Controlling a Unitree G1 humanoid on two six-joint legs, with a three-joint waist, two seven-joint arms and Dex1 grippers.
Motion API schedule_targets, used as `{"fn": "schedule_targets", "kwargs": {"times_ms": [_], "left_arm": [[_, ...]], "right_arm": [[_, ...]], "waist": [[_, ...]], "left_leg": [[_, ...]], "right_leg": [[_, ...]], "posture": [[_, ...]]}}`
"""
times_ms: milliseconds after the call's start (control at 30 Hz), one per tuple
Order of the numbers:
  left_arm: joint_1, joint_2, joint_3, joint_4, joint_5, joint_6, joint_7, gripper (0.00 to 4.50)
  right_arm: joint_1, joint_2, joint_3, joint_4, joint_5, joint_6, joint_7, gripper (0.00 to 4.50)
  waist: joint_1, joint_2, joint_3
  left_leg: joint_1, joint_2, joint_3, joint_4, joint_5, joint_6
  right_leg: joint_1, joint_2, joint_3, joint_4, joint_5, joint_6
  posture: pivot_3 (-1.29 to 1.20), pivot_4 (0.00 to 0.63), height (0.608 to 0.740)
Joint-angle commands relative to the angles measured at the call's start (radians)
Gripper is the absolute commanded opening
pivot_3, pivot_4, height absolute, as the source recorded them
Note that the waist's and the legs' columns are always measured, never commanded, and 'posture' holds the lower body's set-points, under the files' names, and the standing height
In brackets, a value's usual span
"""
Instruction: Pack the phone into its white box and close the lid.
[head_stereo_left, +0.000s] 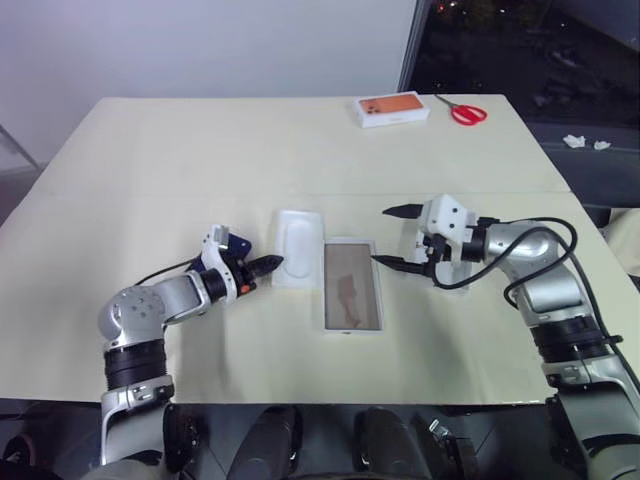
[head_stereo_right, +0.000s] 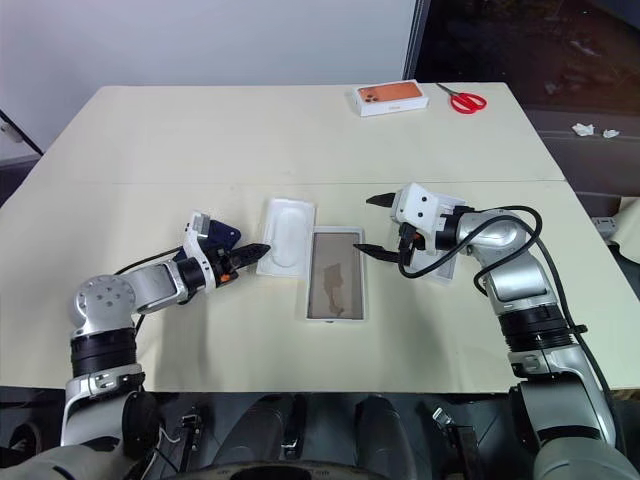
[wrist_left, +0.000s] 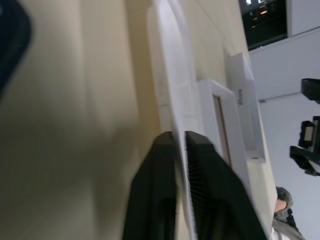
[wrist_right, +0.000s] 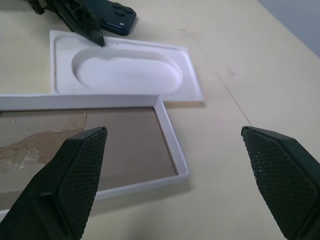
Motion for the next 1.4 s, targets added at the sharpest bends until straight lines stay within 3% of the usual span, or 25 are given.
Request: {"fn": "schedule_targets", "kwargs": {"times_ms": [33, 167, 233, 500, 733, 833, 1033, 1267, 1400], "left_arm": [[0.034, -0.016, 0.009, -0.002, 0.001, 0.001, 0.021, 0.58], [0.039, -0.026, 0.021, -0.005, -0.009, 0.008, 0.029, 0.58], [0.04, -0.024, 0.02, -0.007, -0.008, 0.008, 0.029, 0.03], [0.037, -0.013, 0.077, -0.011, -0.063, 0.021, 0.035, 0.01], [0.022, 0.018, 0.152, -0.074, -0.167, 0.03, 0.029, 0.01], [0.027, 0.057, 0.154, -0.114, -0.179, 0.003, 0.003, 0.01], [0.029, 0.108, 0.154, -0.12, -0.194, -0.012, -0.009, 0.01], [0.05, 0.12, 0.126, -0.12, -0.183, -0.037, -0.035, 0.01], [0.057, 0.116, 0.103, -0.126, -0.185, -0.043, -0.039, 0.01]], "right_arm": [[-0.002, 0.002, -0.016, -0.042, 0.015, -0.004, -0.007, 4.5], [0.0, 0.003, -0.018, -0.046, 0.017, -0.002, -0.01, 4.5], [-0.001, 0.003, -0.017, -0.046, 0.017, -0.001, -0.01, 4.5], [0.01, 0.002, -0.015, -0.067, 0.032, 0.024, 0.001, 4.5], [0.097, -0.025, -0.015, -0.289, 0.196, 0.315, 0.06, 4.5], [0.127, -0.014, 0.034, -0.336, 0.114, 0.287, 0.004, 4.5], [0.13, 0.004, 0.069, -0.377, 0.116, 0.323, -0.022, 4.5], [-0.033, 0.076, 0.11, -0.099, -0.056, 0.269, -0.185, 4.5], [-0.125, 0.112, 0.141, 0.062, -0.108, 0.225, -0.186, 4.5]], "waist": [[-0.004, 0.0, 0.0], [-0.004, 0.0, 0.0], [-0.004, 0.0, 0.0], [-0.007, 0.0, 0.0], [-0.013, -0.001, 0.001], [-0.018, -0.002, 0.001], [-0.019, -0.002, 0.001], [-0.023, -0.002, 0.001], [-0.023, -0.002, 0.001]], "left_leg": [[0.0, 0.0, 0.0, 0.0, 0.0, 0.0], [0.0, 0.001, 0.0, 0.0, 0.0, 0.0], [0.0, 0.0, 0.0, 0.0, 0.0, 0.0], [0.0, 0.001, 0.0, 0.0, 0.0, 0.0], [0.0, 0.001, 0.0, -0.001, 0.0, 0.0], [-0.001, 0.001, -0.001, -0.001, 0.0, 0.0], [-0.001, 0.001, -0.001, -0.001, 0.0, 0.0], [-0.001, 0.001, -0.001, -0.001, 0.0, -0.001], [-0.001, 0.001, 0.0, -0.002, 0.001, -0.002]], "right_leg": [[0.0, 0.0, 0.0, 0.0, 0.0, 0.0], [0.0, 0.0, 0.0, 0.0, 0.0, 0.0], [0.0, 0.0, 0.0, 0.0, 0.0, 0.0], [0.0, 0.001, 0.0, 0.0, 0.0, 0.0], [-0.001, 0.001, 0.0, 0.0, 0.0, 0.0], [-0.001, 0.001, 0.0, 0.0, 0.0, 0.0], [-0.002, 0.001, 0.0, 0.0, 0.0, 0.0], [-0.002, 0.001, 0.0, 0.0, 0.0, 0.0], [-0.003, 0.001, 0.0, 0.0, 0.0, 0.0]], "posture": [[0.0, 0.15, 0.74], [0.0, 0.15, 0.74], [0.0, 0.15, 0.74], [0.0, 0.15, 0.74], [0.0, 0.15, 0.74], [0.0, 0.15, 0.74], [0.0, 0.15, 0.74], [0.0, 0.15, 0.74], [0.0, 0.15, 0.74]]}}
